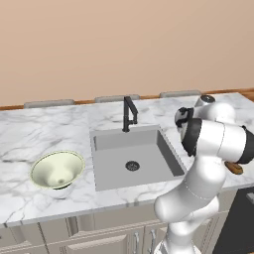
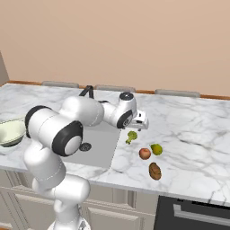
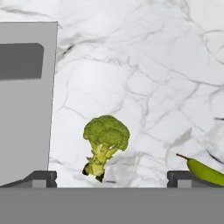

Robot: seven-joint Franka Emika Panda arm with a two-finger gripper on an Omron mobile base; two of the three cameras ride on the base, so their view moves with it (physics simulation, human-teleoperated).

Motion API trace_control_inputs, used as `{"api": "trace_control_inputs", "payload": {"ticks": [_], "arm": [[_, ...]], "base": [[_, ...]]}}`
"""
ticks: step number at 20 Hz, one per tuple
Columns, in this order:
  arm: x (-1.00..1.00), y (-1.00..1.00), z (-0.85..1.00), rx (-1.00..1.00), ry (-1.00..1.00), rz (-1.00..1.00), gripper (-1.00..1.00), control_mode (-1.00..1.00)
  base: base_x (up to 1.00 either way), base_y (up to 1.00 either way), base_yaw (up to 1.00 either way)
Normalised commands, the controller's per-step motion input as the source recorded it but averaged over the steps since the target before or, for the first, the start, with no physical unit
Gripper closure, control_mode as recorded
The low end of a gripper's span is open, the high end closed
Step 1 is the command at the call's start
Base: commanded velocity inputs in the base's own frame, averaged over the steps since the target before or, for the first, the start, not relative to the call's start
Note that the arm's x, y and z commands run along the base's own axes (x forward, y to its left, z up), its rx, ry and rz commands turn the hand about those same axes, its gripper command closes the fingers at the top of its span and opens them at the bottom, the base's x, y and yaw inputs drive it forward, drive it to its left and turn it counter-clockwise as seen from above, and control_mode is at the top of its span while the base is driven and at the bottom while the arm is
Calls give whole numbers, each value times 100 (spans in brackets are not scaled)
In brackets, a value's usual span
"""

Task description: There is a mixed pile of frozen fruits and vegetables on the counter. Locate all the frozen vegetables and place the items in a bowl on the counter. Take all the frozen fruits and defrost them in a running sink.

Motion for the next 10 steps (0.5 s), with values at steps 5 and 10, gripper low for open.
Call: {"api": "trace_control_inputs", "payload": {"ticks": [5, 10], "arm": [[0, 0, -24, 0, 0, 0, -100, -100], [0, 0, -19, 0, 0, 0, -100, -100]], "base": [[0, 0, 0], [0, 0, 0]]}}
